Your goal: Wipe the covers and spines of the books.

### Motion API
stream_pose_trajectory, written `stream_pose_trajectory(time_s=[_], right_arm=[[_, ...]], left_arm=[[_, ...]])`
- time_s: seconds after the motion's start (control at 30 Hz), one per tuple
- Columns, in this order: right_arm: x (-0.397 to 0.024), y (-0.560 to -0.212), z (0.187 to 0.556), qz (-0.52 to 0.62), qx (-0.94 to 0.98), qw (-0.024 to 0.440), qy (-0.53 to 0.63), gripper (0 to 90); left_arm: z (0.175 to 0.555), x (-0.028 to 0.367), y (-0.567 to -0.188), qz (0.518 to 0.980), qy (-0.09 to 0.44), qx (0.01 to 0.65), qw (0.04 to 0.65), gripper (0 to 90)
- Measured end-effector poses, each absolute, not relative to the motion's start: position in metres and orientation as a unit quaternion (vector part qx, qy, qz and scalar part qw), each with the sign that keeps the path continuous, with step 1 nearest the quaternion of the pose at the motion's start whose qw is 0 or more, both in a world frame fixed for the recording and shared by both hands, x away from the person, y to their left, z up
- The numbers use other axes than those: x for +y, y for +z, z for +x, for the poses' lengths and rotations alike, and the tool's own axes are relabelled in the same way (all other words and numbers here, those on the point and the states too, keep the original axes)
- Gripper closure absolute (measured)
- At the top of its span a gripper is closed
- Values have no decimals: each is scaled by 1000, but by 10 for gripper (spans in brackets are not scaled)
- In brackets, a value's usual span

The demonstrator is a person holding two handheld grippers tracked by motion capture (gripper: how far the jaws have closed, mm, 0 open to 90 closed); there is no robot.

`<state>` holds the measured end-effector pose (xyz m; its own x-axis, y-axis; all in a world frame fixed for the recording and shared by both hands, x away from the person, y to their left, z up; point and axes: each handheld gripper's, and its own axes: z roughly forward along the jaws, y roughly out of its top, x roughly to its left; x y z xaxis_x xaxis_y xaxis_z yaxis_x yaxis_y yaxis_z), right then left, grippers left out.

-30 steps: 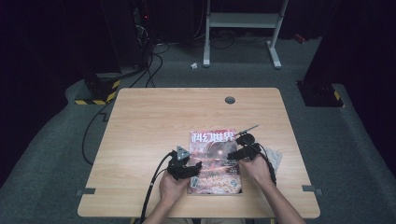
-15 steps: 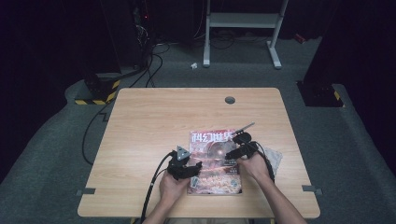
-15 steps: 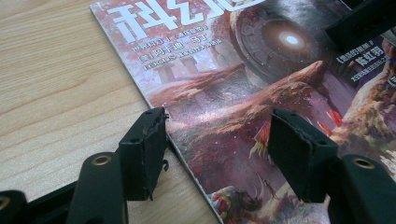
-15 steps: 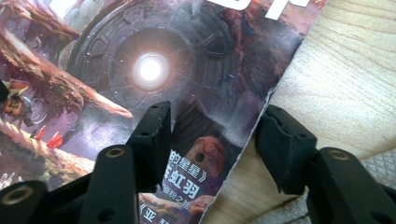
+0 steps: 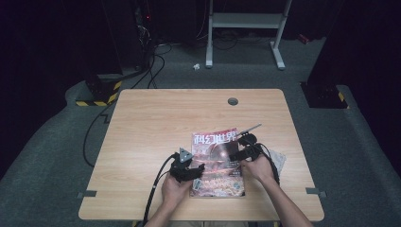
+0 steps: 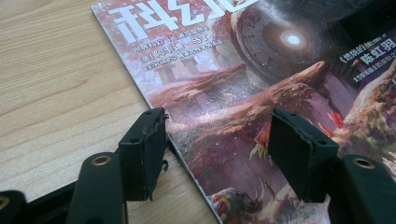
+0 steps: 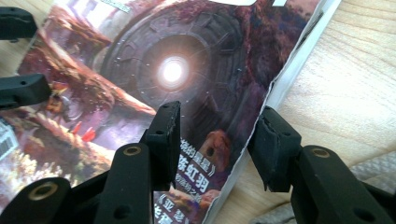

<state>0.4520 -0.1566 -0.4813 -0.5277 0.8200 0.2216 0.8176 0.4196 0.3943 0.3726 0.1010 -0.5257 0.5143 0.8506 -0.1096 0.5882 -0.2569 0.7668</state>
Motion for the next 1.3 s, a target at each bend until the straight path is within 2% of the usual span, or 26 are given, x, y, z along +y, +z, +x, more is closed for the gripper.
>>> stream_pose_trajectory(time_s=[0.37,0.53,0.67,0.8,1.03,1.17,1.3], right_arm=[[-165,-483,449,494,830,-42,257,568],[-155,-483,446,478,844,-22,241,562],[-157,-483,445,482,839,-32,251,573],[-149,-479,440,462,849,-8,257,596],[-138,-481,440,454,853,-11,258,601],[-140,-483,442,462,848,-15,260,651],[-143,-484,443,459,847,-16,267,760]], left_arm=[[373,101,-526,775,168,463,395,385],[373,101,-526,775,167,464,395,385],[373,100,-526,775,167,464,396,385],[373,101,-526,775,167,464,396,385],[373,101,-526,774,167,465,395,385],[373,101,-526,774,166,467,395,385],[374,101,-526,774,162,467,396,375]])
